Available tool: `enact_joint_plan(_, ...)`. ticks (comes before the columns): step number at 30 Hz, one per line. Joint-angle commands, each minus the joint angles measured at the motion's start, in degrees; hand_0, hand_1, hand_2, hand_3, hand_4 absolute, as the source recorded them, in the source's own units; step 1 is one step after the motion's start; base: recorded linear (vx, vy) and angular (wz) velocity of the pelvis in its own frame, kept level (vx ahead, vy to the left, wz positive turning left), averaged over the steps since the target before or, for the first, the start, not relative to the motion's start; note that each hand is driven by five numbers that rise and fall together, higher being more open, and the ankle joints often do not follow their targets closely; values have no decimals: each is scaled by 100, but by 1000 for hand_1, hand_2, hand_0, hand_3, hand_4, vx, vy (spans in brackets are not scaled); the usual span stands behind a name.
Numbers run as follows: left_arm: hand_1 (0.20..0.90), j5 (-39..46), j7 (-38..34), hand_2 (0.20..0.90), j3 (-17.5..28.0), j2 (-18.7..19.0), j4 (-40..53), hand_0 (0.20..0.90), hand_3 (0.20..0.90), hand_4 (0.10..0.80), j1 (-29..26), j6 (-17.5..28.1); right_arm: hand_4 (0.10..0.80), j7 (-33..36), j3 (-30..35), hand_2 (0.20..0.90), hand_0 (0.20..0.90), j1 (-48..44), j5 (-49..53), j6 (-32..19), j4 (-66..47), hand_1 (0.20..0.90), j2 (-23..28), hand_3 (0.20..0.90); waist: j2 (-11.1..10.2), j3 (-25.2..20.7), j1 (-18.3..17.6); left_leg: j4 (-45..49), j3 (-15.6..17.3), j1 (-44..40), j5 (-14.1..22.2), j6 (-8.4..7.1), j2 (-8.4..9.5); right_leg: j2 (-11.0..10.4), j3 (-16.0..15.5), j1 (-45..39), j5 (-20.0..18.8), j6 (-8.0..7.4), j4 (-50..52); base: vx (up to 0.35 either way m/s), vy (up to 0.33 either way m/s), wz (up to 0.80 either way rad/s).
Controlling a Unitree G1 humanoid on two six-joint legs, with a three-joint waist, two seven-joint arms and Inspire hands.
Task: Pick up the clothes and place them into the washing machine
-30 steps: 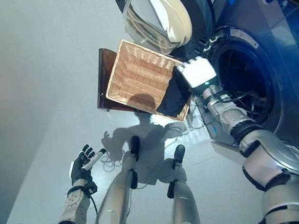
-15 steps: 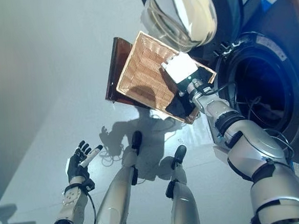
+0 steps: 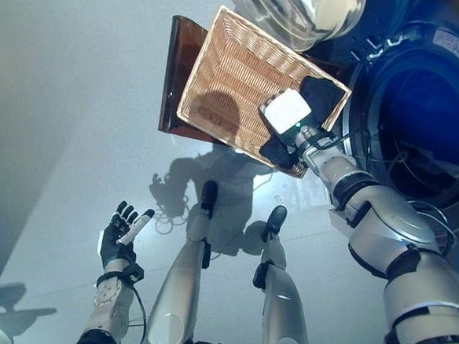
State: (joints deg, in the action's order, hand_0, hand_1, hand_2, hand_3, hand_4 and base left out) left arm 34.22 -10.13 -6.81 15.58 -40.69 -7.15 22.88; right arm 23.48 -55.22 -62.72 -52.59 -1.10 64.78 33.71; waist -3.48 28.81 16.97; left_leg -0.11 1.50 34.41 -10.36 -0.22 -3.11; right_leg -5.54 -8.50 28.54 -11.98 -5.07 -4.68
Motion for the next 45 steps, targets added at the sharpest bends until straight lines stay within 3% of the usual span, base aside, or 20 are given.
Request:
enact_joint_plan(1, 900, 51, -83, 900, 55, 161, 365, 900, 900, 800, 159, 386, 800, 159, -230, 900, 900, -461, -155, 226, 14, 900, 557, 900, 455, -156, 97, -489, -155, -27, -206, -451, 100, 179, -23, -461, 449, -127, 396, 0, 0, 0)
enact_joint_plan(20, 900, 301, 169, 900, -103, 333, 1719, 900, 900, 800, 506, 388, 800, 177, -248, 900, 900, -1039, 87, 406, 373, 900, 1023, 900, 677, 98, 175, -489, -275, 491, -354, -507, 138, 182, -132, -30, 389, -150, 407, -1, -7, 1)
enact_joint_plan(37, 900, 446, 63, 900, -60, 339, 2234, 900, 900, 800, 503, 439, 800, 250, -398, 900, 900, -1587, 258, 526, 526, 900, 1060, 900, 724, 98, 159, -489, -451, 1218, -429, -529, 189, 176, -296, 638, 388, -152, 479, -9, -5, 10)
enact_joint_plan(38, 900, 459, 50, 900, -63, 331, 2234, 900, 900, 800, 498, 442, 725, 259, -412, 796, 796, -1626, 269, 538, 547, 796, 1052, 796, 728, 98, 161, -489, -446, 1232, -427, -531, 185, 167, -303, 658, 389, -152, 481, -13, 29, 4)
enact_joint_plan(39, 900, 469, 34, 900, -64, 330, 2236, 900, 900, 800, 480, 448, 533, 271, -431, 527, 527, -1662, 270, 557, 569, 527, 1036, 527, 730, 98, 156, -489, -449, 1257, -430, -530, 185, 165, -305, 691, 389, -151, 488, 0, 0, 0)
enact_joint_plan(41, 900, 470, 29, 900, -48, 340, 2242, 900, 900, 800, 465, 454, 420, 288, -440, 367, 367, -1681, 269, 565, 551, 367, 1036, 367, 724, 98, 140, -489, -449, 1268, -431, -529, 179, 160, -303, 707, 385, -153, 489, 0, 0, 0)
enact_joint_plan(42, 900, 471, 19, 900, -38, 343, 2237, 900, 900, 800, 451, 451, 300, 298, -467, 200, 200, -1721, 228, 579, 519, 200, 1042, 200, 719, 98, 131, -489, -448, 1269, -430, -530, 177, 163, -286, 722, 385, -150, 498, 0, 0, 0)
enact_joint_plan(45, 900, 476, 8, 900, -36, 345, 2236, 900, 900, 800, 436, 463, 300, 311, -493, 200, 200, -1741, 203, 597, 522, 200, 1058, 200, 714, 98, 131, -489, -449, 1274, -424, -530, 180, 162, -275, 734, 388, -148, 499, -1, 2, -1)
